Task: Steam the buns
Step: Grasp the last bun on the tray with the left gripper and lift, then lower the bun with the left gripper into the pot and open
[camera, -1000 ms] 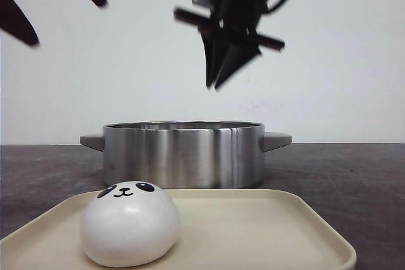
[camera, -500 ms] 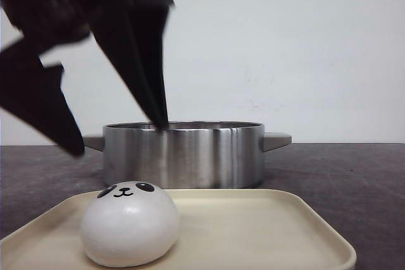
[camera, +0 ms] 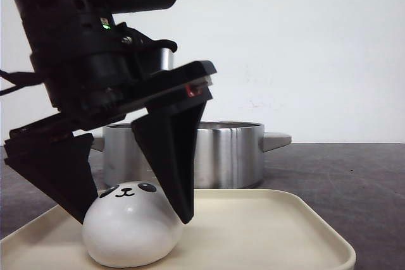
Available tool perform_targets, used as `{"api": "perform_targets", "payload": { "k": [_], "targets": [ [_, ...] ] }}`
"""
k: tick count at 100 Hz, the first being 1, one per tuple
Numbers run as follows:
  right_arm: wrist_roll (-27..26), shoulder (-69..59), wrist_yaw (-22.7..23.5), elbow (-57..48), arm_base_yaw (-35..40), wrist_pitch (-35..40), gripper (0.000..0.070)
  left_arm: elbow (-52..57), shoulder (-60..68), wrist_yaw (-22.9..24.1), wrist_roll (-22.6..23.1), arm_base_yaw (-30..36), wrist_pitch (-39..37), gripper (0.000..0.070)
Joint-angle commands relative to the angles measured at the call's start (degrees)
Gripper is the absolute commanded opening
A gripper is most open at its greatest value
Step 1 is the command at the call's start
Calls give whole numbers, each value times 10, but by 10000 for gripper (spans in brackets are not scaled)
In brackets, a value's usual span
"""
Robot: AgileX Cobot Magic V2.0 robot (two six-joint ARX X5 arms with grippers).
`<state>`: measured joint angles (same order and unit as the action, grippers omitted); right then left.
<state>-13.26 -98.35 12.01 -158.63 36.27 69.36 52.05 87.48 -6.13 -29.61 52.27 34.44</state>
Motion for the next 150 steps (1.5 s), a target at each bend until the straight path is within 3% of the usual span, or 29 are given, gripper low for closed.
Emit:
{"api": "perform_targets", "payload": {
  "k": [1,10,13,18,25,26,52,73,82,107,121,150],
  "targets": [
    [8,-12,0,-16,5,4,17,6,15,1,-5,7,-5,552],
    [14,-12,0,-16,5,15,17,6,18,1,-5,7,-4,528],
    [17,-12,0,-16,5,17,17,6,18,1,-4,7,-3,473],
    [19,-12,0,-16,5,17,17,6,18,1,0,8,-2,306],
    [20,-12,0,-16,5,17,17,6,18,2,12,11,-2,4],
    [20,-12,0,-16,5,17,17,6,18,2,13,11,-2,0],
    [21,-12,0,-16,5,19,17,37,-24,19,66,11,-1,10],
    [21,-12,0,-16,5,19,17,117,-85,126,176,-1,-9,10],
    [21,-12,0,-16,5,19,17,147,-86,148,214,-23,-26,9],
    [21,-12,0,-16,5,19,17,156,-49,144,231,-113,-98,7],
    [21,-12,0,-16,8,27,17,156,-3,95,231,-155,-107,7],
    [21,-12,0,-16,8,46,17,156,62,73,228,-176,-108,37]
  ]
}}
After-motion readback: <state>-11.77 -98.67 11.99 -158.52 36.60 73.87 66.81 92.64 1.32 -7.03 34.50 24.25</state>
